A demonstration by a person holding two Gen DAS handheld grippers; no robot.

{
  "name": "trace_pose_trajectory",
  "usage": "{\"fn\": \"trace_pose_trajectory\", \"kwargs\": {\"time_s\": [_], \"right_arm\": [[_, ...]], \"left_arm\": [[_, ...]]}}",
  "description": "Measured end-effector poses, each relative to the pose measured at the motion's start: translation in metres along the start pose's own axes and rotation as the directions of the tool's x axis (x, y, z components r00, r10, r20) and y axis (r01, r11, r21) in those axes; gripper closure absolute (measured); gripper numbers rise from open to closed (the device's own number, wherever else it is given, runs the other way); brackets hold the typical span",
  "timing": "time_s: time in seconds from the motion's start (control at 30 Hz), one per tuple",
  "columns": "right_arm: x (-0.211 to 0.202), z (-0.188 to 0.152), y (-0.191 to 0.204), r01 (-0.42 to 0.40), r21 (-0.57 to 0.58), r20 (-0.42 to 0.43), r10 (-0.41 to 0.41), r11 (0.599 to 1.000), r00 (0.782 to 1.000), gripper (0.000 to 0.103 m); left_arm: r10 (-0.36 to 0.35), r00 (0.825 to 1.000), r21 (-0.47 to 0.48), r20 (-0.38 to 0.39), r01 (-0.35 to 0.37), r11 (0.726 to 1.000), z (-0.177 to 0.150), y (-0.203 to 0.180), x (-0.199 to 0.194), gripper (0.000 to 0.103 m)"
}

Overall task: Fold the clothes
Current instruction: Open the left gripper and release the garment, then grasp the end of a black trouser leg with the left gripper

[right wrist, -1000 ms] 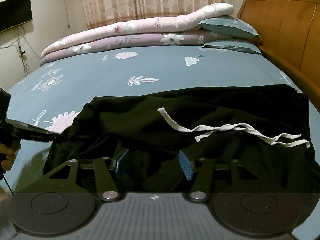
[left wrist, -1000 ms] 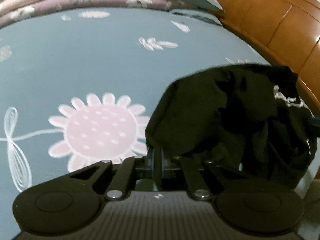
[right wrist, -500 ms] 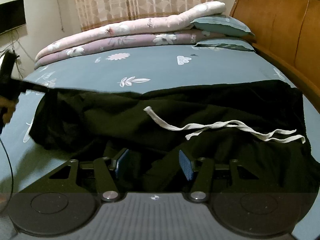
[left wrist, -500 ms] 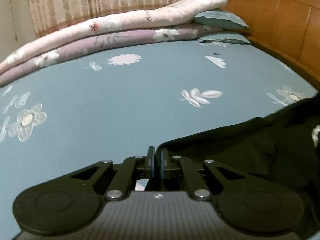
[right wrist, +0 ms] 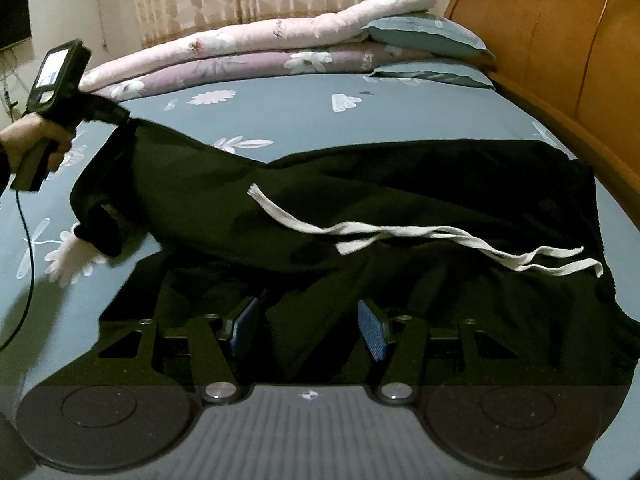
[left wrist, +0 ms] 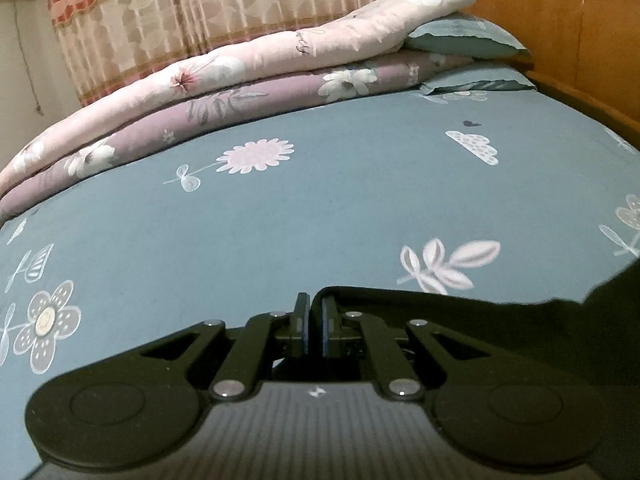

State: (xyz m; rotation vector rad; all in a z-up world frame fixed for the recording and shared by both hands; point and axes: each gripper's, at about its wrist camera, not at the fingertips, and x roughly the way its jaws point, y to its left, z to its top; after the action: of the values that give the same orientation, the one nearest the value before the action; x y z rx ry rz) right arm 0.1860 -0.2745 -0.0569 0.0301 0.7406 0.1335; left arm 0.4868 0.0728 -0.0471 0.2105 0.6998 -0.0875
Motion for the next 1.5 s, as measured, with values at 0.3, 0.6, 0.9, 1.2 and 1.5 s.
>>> {"fn": "trace_pose_trajectory", "kwargs": {"time_s": [0.3,0.6,0.9,1.2,1.5], "right_arm": [[0.015,0.0,-0.004,-0.017,0.004,-0.019,0.018,1.0,1.0,0.043],[0.0,0.003,0.006,-0.056,0.008,0.008,0.056,0.998,0.998,0.042],[-0.033,0.004,0.027,-0.114,-0.018,0.06,0.115,0.993,0.992,0.04],[-0.042,0.004,0.049,-0.123,-0.065,0.06,0.127,0.99,0.99,0.039],[-0.031,0.002,0.042,-0.1,-0.054,0.045,0.103,0.994,0.994,0.037]], "left_arm": [[-0.029,0.999,-0.043,-0.042,0.028,0.999,-0.006,-0.005,0.031,0.092],[-0.135,0.991,-0.153,0.008,0.134,0.979,-0.019,0.03,-0.043,0.064],[-0.186,0.978,-0.213,-0.094,0.163,0.963,-0.085,0.052,-0.109,0.059],[-0.277,0.951,-0.353,-0.137,0.215,0.911,-0.144,0.061,-0.101,0.059],[-0.263,0.959,-0.436,-0.108,0.192,0.879,-0.156,0.056,-0.057,0.059]]}}
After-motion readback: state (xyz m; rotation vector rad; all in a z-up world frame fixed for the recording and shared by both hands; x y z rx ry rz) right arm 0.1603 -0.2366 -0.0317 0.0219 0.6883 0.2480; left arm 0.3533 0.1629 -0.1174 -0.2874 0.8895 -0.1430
